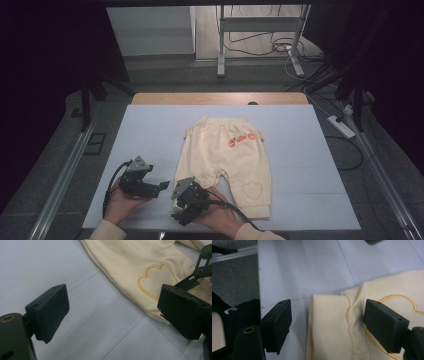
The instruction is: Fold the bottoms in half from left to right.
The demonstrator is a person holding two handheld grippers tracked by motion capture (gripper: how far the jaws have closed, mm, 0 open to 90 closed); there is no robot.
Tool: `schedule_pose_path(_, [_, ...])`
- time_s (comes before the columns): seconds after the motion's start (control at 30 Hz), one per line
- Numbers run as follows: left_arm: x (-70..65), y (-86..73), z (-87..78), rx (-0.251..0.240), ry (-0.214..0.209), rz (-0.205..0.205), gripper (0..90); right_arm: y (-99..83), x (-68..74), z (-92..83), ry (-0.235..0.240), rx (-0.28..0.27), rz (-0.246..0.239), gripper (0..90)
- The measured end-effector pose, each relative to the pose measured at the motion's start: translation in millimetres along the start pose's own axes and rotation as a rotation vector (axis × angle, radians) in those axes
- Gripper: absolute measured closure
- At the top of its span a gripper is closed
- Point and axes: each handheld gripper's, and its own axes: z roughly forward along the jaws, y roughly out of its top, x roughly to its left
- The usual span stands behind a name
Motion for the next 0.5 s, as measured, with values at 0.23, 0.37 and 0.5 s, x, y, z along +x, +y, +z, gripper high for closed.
schedule_pose_path(0.23, [0.0, -0.4, -0.3, -0.004, 0.001, -0.002, 10.3, -2.5, 1.8, -1.4, -0.060, -0.003, -0.031, 36.9])
schedule_pose_path(0.37, [0.3, -0.4, -0.3, -0.005, -0.001, -0.002, 10.4, -4.1, -2.2, -5.8, -0.072, 0.004, -0.040, 54.7])
schedule_pose_path(0.5, [0.2, -0.2, -0.1, -0.002, -0.001, 0.000, 10.4, -6.0, -7.4, -9.4, -0.081, 0.011, -0.026, 69.9])
